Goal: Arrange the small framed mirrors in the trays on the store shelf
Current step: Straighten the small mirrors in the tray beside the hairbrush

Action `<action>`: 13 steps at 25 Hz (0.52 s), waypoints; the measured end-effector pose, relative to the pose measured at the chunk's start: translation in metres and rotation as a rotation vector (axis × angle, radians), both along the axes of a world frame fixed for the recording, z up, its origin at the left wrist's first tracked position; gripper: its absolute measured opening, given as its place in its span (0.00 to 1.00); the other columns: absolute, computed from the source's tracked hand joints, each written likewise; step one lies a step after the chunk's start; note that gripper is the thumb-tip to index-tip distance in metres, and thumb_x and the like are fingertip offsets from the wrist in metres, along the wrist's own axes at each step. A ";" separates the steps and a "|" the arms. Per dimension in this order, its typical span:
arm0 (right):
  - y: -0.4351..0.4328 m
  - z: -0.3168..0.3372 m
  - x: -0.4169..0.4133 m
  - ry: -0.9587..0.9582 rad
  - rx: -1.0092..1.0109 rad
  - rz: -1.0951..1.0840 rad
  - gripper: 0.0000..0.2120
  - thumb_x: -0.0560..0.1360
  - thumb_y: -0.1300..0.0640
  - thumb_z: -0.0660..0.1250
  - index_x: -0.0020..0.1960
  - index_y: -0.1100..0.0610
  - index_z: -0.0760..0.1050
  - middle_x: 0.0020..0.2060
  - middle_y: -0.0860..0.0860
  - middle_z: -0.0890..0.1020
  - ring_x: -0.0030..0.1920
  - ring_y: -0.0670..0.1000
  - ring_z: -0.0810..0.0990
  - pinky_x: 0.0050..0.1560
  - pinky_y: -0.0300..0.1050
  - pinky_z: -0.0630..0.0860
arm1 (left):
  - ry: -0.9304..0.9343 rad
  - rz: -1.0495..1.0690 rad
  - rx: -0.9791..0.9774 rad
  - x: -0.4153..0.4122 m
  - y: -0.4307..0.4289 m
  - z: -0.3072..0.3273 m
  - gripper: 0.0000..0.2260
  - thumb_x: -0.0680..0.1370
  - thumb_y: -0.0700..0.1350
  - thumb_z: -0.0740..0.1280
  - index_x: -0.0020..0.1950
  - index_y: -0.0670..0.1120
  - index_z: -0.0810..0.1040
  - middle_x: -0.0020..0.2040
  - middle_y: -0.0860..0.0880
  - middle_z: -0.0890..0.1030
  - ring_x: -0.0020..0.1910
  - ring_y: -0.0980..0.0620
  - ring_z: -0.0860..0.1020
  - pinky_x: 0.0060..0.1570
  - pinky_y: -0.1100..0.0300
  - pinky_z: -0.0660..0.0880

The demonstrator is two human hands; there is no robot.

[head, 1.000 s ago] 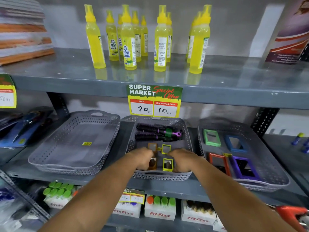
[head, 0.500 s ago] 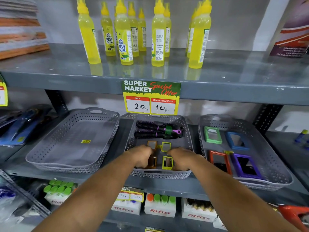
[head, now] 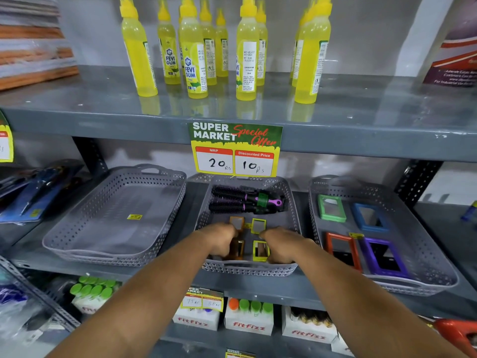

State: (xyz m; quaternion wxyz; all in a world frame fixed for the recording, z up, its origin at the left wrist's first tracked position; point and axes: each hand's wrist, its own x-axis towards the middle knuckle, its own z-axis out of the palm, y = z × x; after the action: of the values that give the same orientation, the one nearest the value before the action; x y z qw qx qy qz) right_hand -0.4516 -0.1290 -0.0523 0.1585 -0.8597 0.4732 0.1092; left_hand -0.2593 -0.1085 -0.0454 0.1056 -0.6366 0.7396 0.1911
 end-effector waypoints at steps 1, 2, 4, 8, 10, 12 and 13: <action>0.000 0.000 0.000 -0.001 -0.001 -0.003 0.21 0.73 0.62 0.72 0.65 0.57 0.74 0.41 0.49 0.75 0.44 0.52 0.73 0.46 0.43 0.70 | 0.001 0.004 0.004 0.000 0.000 0.000 0.17 0.72 0.36 0.67 0.59 0.46 0.76 0.53 0.43 0.79 0.46 0.46 0.78 0.39 0.57 0.73; 0.000 0.000 0.001 0.003 -0.002 -0.007 0.21 0.73 0.62 0.72 0.65 0.57 0.74 0.41 0.49 0.75 0.44 0.52 0.74 0.45 0.42 0.70 | -0.002 0.001 0.005 -0.001 0.000 0.001 0.18 0.71 0.36 0.67 0.60 0.45 0.75 0.53 0.43 0.79 0.46 0.46 0.77 0.38 0.57 0.72; 0.000 0.001 0.002 0.024 -0.001 -0.014 0.21 0.73 0.62 0.71 0.65 0.57 0.74 0.48 0.52 0.80 0.46 0.54 0.77 0.46 0.43 0.72 | -0.013 -0.015 0.004 -0.005 0.000 0.002 0.18 0.71 0.35 0.67 0.60 0.45 0.74 0.52 0.42 0.78 0.45 0.45 0.77 0.38 0.57 0.73; -0.001 -0.001 0.002 0.070 -0.004 -0.010 0.18 0.73 0.61 0.69 0.62 0.58 0.75 0.51 0.56 0.81 0.45 0.56 0.78 0.44 0.46 0.75 | -0.045 -0.052 0.013 -0.011 0.000 0.004 0.13 0.72 0.34 0.65 0.56 0.43 0.75 0.48 0.42 0.78 0.41 0.46 0.76 0.35 0.58 0.71; -0.002 -0.001 0.005 0.082 0.004 -0.019 0.13 0.73 0.60 0.69 0.57 0.58 0.76 0.48 0.56 0.81 0.43 0.56 0.78 0.43 0.46 0.76 | -0.060 -0.063 0.024 -0.012 -0.002 0.004 0.10 0.71 0.34 0.64 0.51 0.43 0.75 0.42 0.44 0.76 0.38 0.46 0.75 0.31 0.59 0.70; -0.003 -0.002 0.008 0.078 0.007 -0.029 0.09 0.73 0.59 0.68 0.53 0.58 0.78 0.46 0.56 0.81 0.43 0.55 0.80 0.44 0.47 0.79 | -0.076 -0.077 0.026 -0.015 -0.004 0.005 0.08 0.71 0.35 0.65 0.49 0.42 0.76 0.41 0.44 0.75 0.37 0.46 0.75 0.31 0.59 0.71; -0.003 -0.002 0.010 0.079 0.011 -0.029 0.08 0.73 0.60 0.68 0.52 0.58 0.78 0.46 0.57 0.81 0.43 0.56 0.80 0.44 0.47 0.79 | -0.086 -0.081 0.027 -0.017 -0.005 0.004 0.07 0.72 0.35 0.65 0.49 0.42 0.77 0.40 0.43 0.75 0.36 0.46 0.75 0.32 0.58 0.71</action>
State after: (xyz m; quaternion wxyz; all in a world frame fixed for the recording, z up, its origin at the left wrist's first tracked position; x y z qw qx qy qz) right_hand -0.4413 -0.1316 -0.0542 0.1461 -0.8468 0.4909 0.1432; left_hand -0.2761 -0.1131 -0.0411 0.1537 -0.6124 0.7568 0.1690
